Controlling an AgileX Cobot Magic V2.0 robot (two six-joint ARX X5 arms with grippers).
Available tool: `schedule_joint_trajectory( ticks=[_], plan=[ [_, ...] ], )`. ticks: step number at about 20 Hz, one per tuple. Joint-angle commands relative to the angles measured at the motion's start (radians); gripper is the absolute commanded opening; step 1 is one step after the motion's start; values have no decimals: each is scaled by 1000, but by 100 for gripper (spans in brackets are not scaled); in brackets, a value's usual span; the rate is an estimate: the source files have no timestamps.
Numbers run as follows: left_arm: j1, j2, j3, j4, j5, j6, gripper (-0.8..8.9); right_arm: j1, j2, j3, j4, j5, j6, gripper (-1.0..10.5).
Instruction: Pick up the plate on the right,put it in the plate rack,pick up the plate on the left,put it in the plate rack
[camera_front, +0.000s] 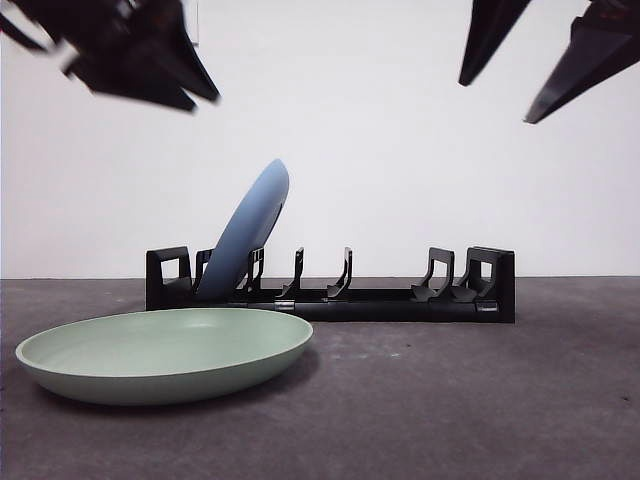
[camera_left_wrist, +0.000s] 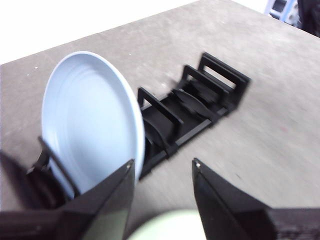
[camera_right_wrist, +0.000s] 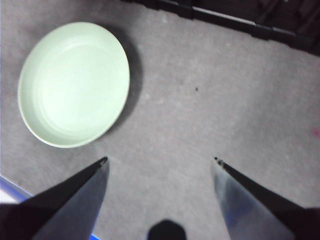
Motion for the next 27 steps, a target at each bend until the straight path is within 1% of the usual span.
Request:
schedule_joint_trajectory(
  ticks=[1,4,7,8,9,11,13,17,19,27],
  plan=[
    [0,-110,4,-129,3,48,194,6,10,-12,37,-29,11,345],
    [0,-225,33,-319,3,61,194,19,39,-12,79,-53,28,346],
    [0,-370,78,-516,3,90,196,58,115,-12,131,-57,38,346],
    [-1,-408,98,-574,3,96,212,74,150,-12,149,-57,38,346],
    [-1,-439,122,-631,3,96,283,89,187,-12,167,-57,43,347],
    [-1,-490,166,-732,3,96,462,119,264,-12,207,-58,60,347],
    [-1,-523,205,-814,3,96,480,149,338,-12,251,-57,65,347],
    [-1,-550,255,-921,4,100,480,186,459,-12,349,-56,100,347],
    [-1,-553,258,-947,30,100,480,192,502,-12,385,-58,122,347],
    [-3,-551,258,-951,56,104,480,197,575,-11,431,-58,143,346]
  ],
)
